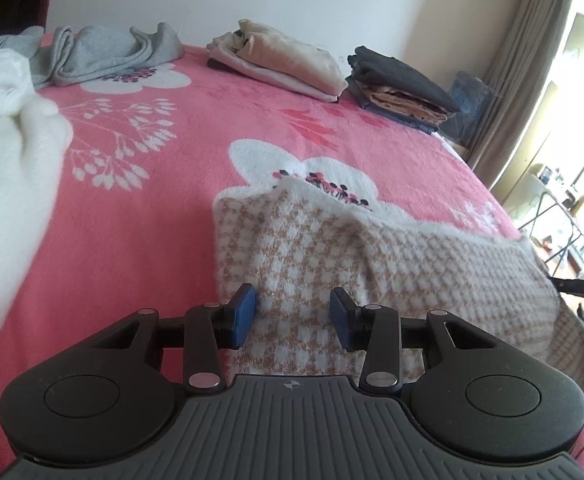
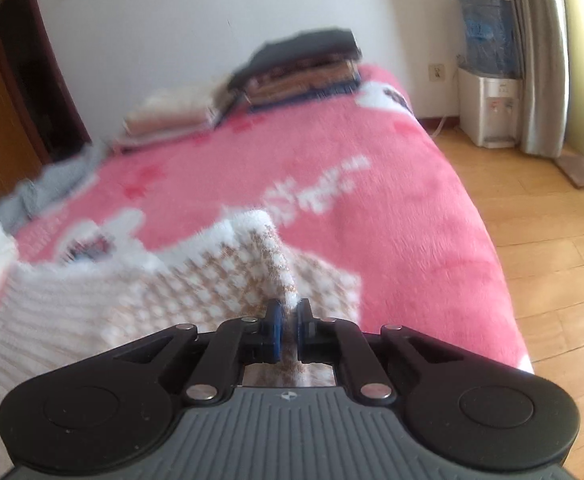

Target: Fold clothes

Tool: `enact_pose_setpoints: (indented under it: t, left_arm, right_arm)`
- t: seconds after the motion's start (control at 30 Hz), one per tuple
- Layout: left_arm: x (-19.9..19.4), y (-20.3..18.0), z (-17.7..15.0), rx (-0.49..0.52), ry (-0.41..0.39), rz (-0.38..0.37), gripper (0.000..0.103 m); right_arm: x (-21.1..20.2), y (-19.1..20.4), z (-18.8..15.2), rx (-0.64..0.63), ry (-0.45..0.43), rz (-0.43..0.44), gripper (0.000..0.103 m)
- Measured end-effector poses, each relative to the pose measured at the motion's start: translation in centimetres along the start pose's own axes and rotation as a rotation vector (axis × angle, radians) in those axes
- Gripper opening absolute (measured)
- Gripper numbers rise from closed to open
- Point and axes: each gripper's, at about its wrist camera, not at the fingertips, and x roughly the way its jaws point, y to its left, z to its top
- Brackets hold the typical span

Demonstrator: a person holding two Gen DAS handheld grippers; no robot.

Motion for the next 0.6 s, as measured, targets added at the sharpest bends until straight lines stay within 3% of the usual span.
enact_pose_setpoints:
  t: [0.07,0.17,0.37,0.43,0.47,0.5,0.6]
  left_arm:
    - [0.0,-0.2,0.0,0.008,-0.003,-0.002,0.04]
    - [0.1,-0.4,0.1,0.014,-0.006,-0.007,0.041]
    - [1.0,-0.7,0.0,0.009,-0.016,0.01,0.041]
    - [0.3,-0.7,0.2,0.002,-0.026,0.01,0.041]
    - [-0.2,-0.7,0.3,-0.003,-0.035,0.013,0.041]
    - [-0.8,-0.6,0.4,-0.01,-0.048,0.017,0.041]
    - [-2.3,-1.1,0.7,0.004,-0.104,0.018,0.041]
  right_arm:
    - [-0.7,-0.2,-0.1,0.047,-0.023,-0.001,0.007]
    - [-2.5,0.5,0.0,0.0,-0.067,-0.02,0.007]
    - [0.3,-0.3,-0.6,-0.008,-0.012,-0.04,0.009]
    - [-0.3,-0.2,-0.5,-0.004,-0.012,-0.041,0.017]
    - [-1.3,-0.3,-0.3,0.01,-0.018,-0.049,0.031]
    - [-2.4,-0.5,-0.2,0.019,-0.034,-0.059,0.037]
    - [-5.8,-0.3,-0.1,0.0,-0.097,-0.089,0.036]
